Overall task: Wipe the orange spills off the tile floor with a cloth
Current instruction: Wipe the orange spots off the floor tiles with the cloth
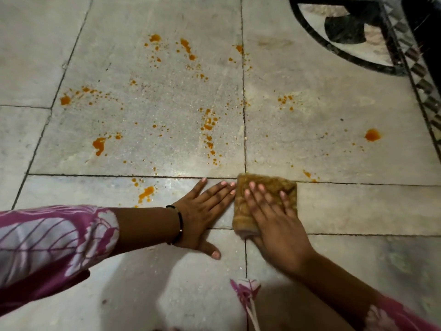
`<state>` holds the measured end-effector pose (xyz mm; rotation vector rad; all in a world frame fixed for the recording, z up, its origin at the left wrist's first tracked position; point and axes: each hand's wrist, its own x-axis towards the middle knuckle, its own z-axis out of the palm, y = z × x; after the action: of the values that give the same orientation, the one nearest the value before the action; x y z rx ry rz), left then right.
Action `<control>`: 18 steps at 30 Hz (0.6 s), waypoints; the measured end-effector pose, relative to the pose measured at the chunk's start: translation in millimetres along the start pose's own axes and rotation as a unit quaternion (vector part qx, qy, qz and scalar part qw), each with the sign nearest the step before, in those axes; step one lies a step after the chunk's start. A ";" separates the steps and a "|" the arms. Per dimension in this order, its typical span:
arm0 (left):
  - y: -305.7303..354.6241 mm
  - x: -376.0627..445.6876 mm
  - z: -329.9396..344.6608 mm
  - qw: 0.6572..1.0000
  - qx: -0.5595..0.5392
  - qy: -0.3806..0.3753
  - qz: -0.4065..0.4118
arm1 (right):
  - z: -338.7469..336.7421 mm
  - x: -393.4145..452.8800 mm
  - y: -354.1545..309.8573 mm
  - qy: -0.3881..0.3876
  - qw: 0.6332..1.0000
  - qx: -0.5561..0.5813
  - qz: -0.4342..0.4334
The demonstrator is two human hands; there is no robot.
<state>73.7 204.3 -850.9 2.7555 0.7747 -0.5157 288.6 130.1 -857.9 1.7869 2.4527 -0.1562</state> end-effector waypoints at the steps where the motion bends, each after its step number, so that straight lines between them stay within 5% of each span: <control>1: 1.7 1.9 -0.6 1.000 0.001 -0.010 0.002 | -3.8 9.5 10.1 -0.003 1.000 0.003 0.023; 7: -2.3 -0.7 6.7 1.000 -0.003 0.011 0.015 | -1.5 -38.8 66.8 -0.032 0.999 0.027 -0.029; 14: -0.8 -0.6 6.2 1.000 0.002 0.006 0.014 | -11.2 12.5 86.4 0.005 0.978 0.065 0.199; 18: 0.2 0.9 2.8 1.000 0.005 0.007 0.011 | -11.3 29.6 51.5 -0.033 0.998 0.032 0.043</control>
<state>73.8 203.7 -853.7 2.7772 0.7450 -0.4966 328.3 175.3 -852.1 1.8776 2.3465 -0.2837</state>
